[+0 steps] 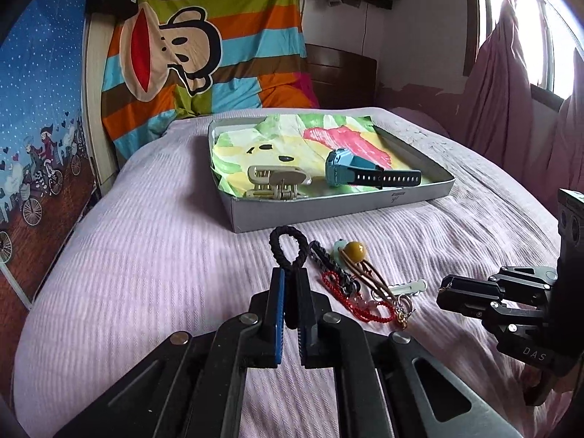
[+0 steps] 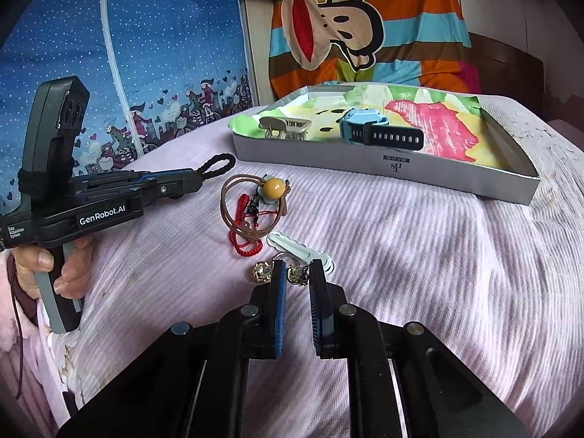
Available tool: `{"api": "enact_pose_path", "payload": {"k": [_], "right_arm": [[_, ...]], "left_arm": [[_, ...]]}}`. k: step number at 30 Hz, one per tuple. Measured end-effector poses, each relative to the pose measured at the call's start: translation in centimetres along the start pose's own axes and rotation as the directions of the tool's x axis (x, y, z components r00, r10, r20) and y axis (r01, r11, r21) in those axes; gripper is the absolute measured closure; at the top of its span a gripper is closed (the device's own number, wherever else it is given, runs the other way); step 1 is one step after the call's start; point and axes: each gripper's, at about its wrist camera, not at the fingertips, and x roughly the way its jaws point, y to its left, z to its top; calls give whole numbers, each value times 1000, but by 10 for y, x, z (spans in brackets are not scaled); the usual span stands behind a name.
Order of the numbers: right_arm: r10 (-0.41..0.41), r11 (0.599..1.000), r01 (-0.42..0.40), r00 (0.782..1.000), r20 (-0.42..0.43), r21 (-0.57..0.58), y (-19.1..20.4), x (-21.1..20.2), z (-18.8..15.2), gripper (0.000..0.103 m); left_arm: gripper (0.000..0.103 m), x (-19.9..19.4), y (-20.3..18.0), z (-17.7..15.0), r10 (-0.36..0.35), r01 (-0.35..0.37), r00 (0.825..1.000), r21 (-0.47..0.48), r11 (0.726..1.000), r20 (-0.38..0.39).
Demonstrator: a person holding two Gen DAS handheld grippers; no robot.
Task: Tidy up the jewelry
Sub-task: 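Grasp the black hair tie with the left tool and drop it in the tray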
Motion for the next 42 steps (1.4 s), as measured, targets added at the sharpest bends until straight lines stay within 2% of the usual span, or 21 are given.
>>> {"api": "enact_pose_path", "payload": {"k": [4,8,11,15,22,32,42], "right_arm": [[-16,1000,15,998,53,11,-9,-10,13,92],[-53,998,50,993,108,27,-24,-15,36,92],[-85,996,78,986,146,53,-41,-15,59,92],[-132,990,123,980,146,73,-60,-4,84,92],[-186,978,176,979,86,109,-91,26,106,92],[-168,964,187,979,-113,188,-121,82,106,92],[-154,970,181,974,-164,165,-118,96,106,91]], "left_arm": [[97,-6,-5,20,7,-6,999,-7,1000,53],[97,4,-14,50,-17,19,997,-24,1000,69],[97,24,-22,70,-26,27,999,-27,999,40],[97,52,-27,86,-40,39,999,-56,998,-14],[97,87,-38,93,-28,23,995,-49,999,-101],[97,122,-44,89,-8,2,969,-24,1000,-246],[94,121,-40,85,-7,-1,972,-33,999,-233]]}}
